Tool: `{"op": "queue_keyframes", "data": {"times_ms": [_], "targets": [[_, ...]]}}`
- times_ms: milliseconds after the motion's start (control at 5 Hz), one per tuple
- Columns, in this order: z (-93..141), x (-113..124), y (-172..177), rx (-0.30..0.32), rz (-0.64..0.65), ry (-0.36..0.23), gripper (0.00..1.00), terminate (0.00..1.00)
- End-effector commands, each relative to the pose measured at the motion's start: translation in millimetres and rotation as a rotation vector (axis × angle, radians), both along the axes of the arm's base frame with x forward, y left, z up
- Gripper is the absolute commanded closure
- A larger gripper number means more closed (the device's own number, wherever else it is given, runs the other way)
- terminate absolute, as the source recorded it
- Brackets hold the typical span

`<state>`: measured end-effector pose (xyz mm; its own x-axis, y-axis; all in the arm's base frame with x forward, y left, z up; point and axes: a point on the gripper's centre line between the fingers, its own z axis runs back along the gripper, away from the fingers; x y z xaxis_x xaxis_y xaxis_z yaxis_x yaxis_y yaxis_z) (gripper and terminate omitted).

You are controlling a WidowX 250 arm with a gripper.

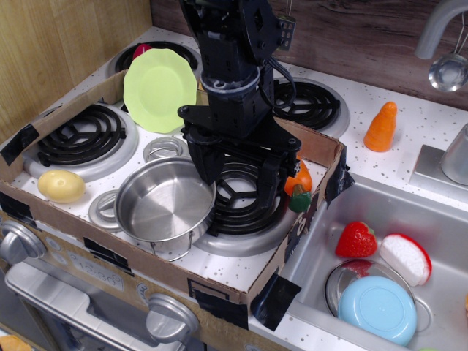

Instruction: Put broccoli in pot

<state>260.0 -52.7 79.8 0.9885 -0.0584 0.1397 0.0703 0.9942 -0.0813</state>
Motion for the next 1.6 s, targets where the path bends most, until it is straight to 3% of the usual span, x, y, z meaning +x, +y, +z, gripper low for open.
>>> {"op": "queue_keyframes", "data": {"times_ms": [0, 200, 600, 800, 1000, 1400], "targets": [[0.0, 0.0, 0.0, 0.0, 0.0, 0.0, 0.0, 0.0], [1.5, 9.5, 5.7, -0.029, 0.043, -0.017, 0.0, 0.0], [24.3, 35.5, 23.7, 0.004, -0.002, -0.058, 0.0, 0.0], [17.0, 50.6, 28.8, 0.029, 0.046, -0.047, 0.0, 0.0], [-0.9, 66.3, 34.4, -0.011, 0.062, -0.019, 0.0, 0.0], [-21.1, 86.5, 41.2, -0.015, 0.055, -0.039, 0.0, 0.0]]}}
